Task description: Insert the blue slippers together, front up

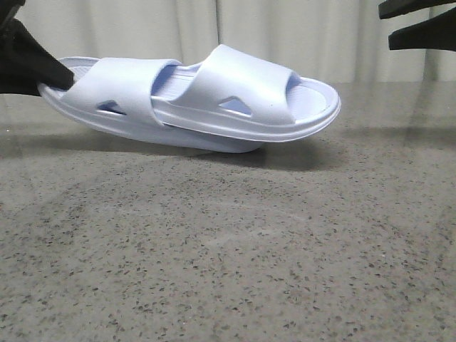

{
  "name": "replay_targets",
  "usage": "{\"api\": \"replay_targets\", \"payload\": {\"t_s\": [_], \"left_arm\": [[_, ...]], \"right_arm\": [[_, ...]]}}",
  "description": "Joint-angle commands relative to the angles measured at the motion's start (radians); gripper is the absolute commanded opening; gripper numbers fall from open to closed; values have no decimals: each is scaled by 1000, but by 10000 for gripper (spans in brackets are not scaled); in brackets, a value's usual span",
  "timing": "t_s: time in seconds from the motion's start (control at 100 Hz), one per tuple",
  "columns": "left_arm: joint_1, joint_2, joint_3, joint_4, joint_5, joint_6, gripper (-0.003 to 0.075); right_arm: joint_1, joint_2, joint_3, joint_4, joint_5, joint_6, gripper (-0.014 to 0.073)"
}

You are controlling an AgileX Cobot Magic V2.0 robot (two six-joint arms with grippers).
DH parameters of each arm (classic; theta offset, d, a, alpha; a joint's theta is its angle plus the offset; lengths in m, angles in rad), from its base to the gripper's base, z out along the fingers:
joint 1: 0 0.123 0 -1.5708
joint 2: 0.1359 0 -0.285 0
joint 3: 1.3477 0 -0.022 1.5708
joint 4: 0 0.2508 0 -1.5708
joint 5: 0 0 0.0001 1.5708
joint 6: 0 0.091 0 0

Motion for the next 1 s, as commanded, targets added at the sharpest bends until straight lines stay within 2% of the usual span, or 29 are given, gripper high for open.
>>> {"api": "replay_targets", "payload": {"t_s": [0.0,0.13,0.17,0.32,0.39,0.46,0.56,0.63,0.7,0.75,0.87,0.99], "left_arm": [[-10,-33,-29,-45,-17,25,217],[-10,-33,-31,18,-63,25,449],[-8,-33,-31,25,-66,25,493],[23,-46,-38,28,-52,25,494],[55,-68,-51,35,-12,25,474],[85,-95,-65,35,27,25,442],[112,-141,-80,35,56,25,358],[114,-180,-80,35,49,25,262],[112,-217,-80,32,45,50,135],[107,-242,-80,28,33,80,11],[72,-307,-80,29,-61,97,15],[5,-366,-80,91,-196,99,15]], "right_arm": [[-6,-46,-30,44,139,-8,246],[-6,-46,-30,44,139,-8,246],[-6,-46,-30,44,139,-8,246],[-6,-46,-30,42,139,5,245],[-6,-46,-30,37,139,8,241],[-6,-46,-30,28,139,10,195],[-6,-58,-30,11,139,10,24],[-6,-79,-30,8,136,10,-110],[-4,-102,-30,7,122,10,-90],[5,-120,-25,6,107,10,-88],[55,-178,2,-27,19,-11,-88],[159,-257,54,-81,-130,-48,-88]]}}
